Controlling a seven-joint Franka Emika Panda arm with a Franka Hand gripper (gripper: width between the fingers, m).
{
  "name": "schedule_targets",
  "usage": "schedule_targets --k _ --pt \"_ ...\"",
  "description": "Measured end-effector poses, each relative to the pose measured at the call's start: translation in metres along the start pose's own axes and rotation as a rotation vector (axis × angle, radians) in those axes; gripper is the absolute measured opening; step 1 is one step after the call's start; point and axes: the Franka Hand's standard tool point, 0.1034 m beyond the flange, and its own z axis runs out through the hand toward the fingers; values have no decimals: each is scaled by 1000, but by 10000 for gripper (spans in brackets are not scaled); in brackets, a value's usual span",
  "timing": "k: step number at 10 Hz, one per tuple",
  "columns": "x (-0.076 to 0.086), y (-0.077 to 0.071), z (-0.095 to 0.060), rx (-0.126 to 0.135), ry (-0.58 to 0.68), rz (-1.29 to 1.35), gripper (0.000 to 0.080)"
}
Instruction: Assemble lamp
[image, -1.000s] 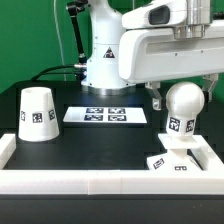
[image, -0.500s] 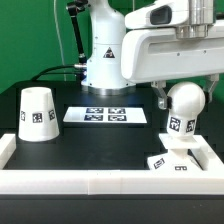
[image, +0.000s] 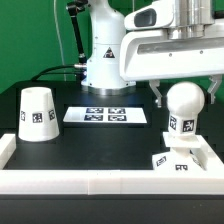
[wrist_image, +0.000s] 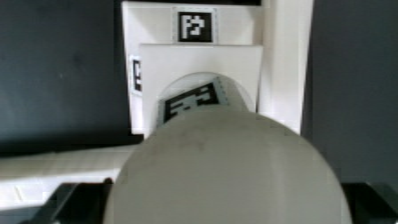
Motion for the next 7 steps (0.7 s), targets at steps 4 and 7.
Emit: schedule_targets --k 4,7 --pt "-1 -1 0 2 -4 337 579" --pt "-7 -5 1 -5 -40 621 579"
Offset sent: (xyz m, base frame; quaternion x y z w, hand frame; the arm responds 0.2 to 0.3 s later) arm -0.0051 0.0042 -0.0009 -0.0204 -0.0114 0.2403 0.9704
